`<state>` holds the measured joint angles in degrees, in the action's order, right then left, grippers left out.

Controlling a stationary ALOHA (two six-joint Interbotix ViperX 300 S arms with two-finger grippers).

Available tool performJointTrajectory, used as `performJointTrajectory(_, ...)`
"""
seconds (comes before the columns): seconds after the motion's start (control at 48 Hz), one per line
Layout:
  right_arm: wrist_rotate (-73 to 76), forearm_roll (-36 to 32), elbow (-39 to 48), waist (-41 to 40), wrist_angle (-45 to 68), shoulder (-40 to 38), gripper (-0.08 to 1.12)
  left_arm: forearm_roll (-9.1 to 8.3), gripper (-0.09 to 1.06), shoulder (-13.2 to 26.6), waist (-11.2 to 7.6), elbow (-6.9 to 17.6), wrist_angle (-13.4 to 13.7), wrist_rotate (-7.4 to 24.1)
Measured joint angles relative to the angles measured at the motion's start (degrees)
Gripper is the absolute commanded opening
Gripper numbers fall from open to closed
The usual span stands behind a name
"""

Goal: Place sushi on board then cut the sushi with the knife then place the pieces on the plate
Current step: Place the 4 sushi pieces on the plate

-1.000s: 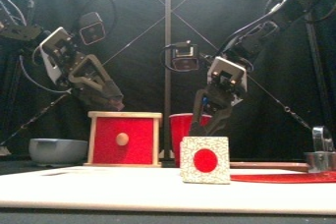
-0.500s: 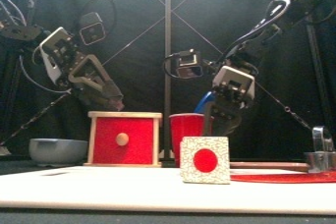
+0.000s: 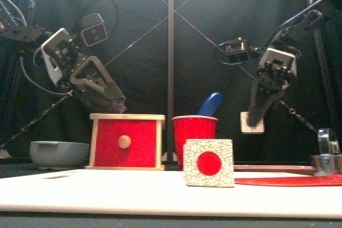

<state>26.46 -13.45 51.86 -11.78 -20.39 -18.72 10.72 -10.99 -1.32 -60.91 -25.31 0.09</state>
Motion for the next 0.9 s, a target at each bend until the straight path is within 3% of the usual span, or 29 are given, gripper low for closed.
performJointTrajectory(0.229,-0.79,-0.79,3.43,-10.99,8.0,1.05,0.71,-0.09,0.77,0.35,0.35,0.0,0.0,0.0)
performJointTrajectory(0.458,-0.35,-2.72,3.6,-15.03,11.34,6.68,0.84,0.0,0.77,0.79,0.35,0.0,0.0,0.0)
performJointTrajectory(0.667,-0.26,-2.46,3.52,-14.5,11.34,6.94,0.85,0.0,0.77,0.79,0.44,0.0,0.0,0.0)
performJointTrajectory(0.896,0.0,2.02,2.29,-4.22,11.34,4.31,0.85,0.0,0.77,0.79,0.44,0.18,0.0,0.0)
